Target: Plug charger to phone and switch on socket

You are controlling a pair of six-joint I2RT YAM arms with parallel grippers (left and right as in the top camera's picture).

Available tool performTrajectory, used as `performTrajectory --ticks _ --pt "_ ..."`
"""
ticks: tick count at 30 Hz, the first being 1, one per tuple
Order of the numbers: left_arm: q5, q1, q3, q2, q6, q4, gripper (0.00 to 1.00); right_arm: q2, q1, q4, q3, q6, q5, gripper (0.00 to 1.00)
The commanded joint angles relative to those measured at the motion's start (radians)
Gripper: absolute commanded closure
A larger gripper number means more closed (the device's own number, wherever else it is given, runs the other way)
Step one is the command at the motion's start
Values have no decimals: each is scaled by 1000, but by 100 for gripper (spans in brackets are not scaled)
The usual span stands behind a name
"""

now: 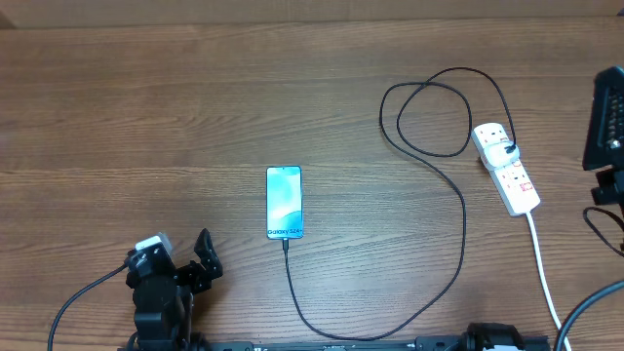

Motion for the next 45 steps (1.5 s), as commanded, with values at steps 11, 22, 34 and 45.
performTrajectory --ticks 11,22,34,45 --pt "-45 6 -24 -13 -2 292 0 -27 31 13 -17 -8 31 47" --pt "-20 5 -149 -11 5 521 1 -31 30 12 -17 -8 50 46" --pt "-1 6 -196 -10 36 674 0 -32 30 11 -17 -8 68 43" --pt "64 6 -203 14 98 643 0 -32 30 9 -17 -9 68 41"
